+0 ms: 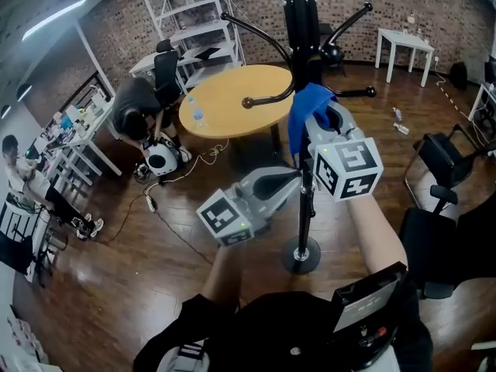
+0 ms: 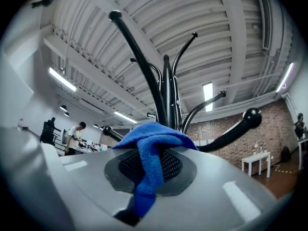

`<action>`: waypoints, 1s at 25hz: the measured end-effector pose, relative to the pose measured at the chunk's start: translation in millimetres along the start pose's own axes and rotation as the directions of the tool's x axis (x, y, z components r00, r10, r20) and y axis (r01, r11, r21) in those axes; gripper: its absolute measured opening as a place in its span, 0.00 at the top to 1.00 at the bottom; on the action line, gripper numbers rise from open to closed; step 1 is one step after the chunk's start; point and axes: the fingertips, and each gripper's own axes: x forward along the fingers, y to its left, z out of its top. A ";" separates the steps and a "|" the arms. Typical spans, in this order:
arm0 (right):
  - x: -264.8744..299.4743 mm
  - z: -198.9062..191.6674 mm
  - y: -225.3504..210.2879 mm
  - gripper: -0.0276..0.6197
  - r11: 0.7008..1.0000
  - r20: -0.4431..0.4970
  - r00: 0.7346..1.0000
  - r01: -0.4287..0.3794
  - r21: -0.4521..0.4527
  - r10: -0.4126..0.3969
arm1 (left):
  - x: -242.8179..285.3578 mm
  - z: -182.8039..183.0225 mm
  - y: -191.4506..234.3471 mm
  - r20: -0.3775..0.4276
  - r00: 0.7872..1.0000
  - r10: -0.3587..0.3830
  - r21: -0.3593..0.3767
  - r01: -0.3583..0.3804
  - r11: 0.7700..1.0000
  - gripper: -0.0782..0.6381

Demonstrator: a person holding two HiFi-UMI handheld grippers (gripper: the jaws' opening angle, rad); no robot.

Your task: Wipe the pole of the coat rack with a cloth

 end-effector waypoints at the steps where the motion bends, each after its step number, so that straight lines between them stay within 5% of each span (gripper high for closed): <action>1: -2.4 -12.8 1.2 0.92 1.000 -0.027 1.000 0.010 -0.010 -0.010 | -2.8 0.3 -0.9 0.002 1.000 0.001 -0.004 -0.001 1.000 0.89; 5: -21.5 -75.8 8.7 0.92 1.000 -0.121 0.993 0.002 -0.005 -0.003 | -4.1 -2.5 1.2 0.025 1.000 0.001 -0.018 0.000 1.000 0.89; 8: -41.0 -156.0 10.0 0.92 0.995 -0.283 0.959 0.018 0.100 0.011 | -10.8 -17.4 7.2 -0.015 1.000 0.024 -0.015 -0.024 1.000 0.89; 10: -56.4 -213.3 15.7 0.92 0.981 -0.446 0.893 0.029 0.191 0.060 | -15.0 -19.4 9.9 -0.024 0.999 0.033 -0.020 -0.034 0.999 0.89; 12: -76.6 -262.3 23.3 0.92 0.965 -0.595 0.792 0.029 0.260 0.136 | -14.1 -19.4 10.7 -0.025 0.999 0.036 -0.023 -0.037 0.999 0.89; 14: -95.9 -286.9 28.6 0.92 0.943 -0.650 0.731 0.029 0.333 0.207 | -10.1 -20.4 10.6 -0.020 0.999 0.032 -0.024 -0.033 0.999 0.89; 18: -124.2 -268.7 40.6 0.92 0.865 -0.611 0.718 0.026 0.502 0.333 | -6.5 -20.9 14.0 0.007 1.000 0.025 -0.036 -0.025 0.999 0.89; 20: -133.8 -257.3 46.7 0.92 0.849 -0.598 0.714 0.010 0.528 0.363 | -6.6 -19.6 14.3 0.016 1.000 0.018 -0.042 -0.017 0.999 0.89; 23: -125.2 -264.7 47.7 0.92 0.858 -0.602 0.716 0.007 0.514 0.355 | -7.7 -23.3 16.5 -0.003 1.000 0.022 -0.045 -0.022 0.999 0.89; 25: -110.7 -280.1 36.6 0.92 0.891 -0.620 0.731 0.037 0.453 0.285 | -5.5 -26.9 16.4 -0.015 1.000 0.019 -0.046 -0.020 0.999 0.89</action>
